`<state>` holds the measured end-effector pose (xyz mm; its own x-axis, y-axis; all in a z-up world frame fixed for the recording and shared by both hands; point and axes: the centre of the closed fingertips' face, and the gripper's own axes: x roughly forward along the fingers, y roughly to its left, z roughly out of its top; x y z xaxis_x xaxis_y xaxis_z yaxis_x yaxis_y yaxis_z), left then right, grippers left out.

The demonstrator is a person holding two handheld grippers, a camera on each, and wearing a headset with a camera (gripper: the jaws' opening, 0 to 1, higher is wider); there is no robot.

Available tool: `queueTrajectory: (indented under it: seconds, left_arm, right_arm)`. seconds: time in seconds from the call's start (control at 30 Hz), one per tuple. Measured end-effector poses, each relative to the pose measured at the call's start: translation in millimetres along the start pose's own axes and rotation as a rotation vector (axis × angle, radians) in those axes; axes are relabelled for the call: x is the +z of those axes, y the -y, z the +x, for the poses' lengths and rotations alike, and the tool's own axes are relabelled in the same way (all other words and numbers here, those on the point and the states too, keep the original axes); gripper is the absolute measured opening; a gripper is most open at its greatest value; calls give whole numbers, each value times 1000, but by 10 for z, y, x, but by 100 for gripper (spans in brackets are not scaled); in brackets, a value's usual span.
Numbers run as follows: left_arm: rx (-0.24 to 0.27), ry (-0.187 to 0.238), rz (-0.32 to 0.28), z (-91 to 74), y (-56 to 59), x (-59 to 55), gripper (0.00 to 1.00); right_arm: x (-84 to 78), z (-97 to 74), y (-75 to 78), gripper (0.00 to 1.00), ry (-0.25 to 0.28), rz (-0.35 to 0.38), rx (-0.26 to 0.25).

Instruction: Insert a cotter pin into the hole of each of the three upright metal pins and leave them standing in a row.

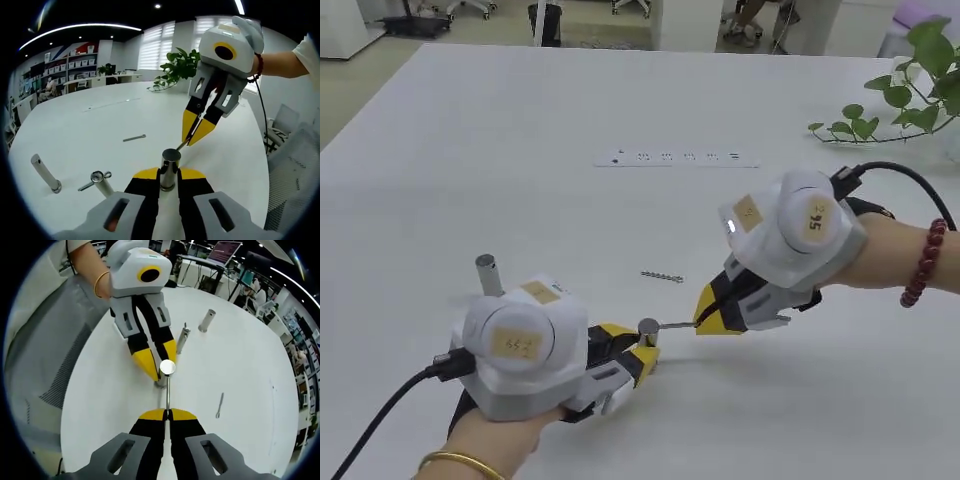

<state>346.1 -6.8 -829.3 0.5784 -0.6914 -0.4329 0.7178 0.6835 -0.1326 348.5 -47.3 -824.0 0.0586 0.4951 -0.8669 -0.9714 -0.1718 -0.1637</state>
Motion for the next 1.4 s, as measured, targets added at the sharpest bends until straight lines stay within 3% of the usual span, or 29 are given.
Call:
queueTrajectory:
  seconds: [0.6, 1.4]
  left_arm:
    - [-5, 0, -1, 7, -4, 3, 12]
    - [-13, 8, -9, 16, 3, -3, 12]
  right_arm:
    - [31, 15, -12, 3, -3, -19, 4]
    - [270, 108, -25, 4, 23, 33, 11]
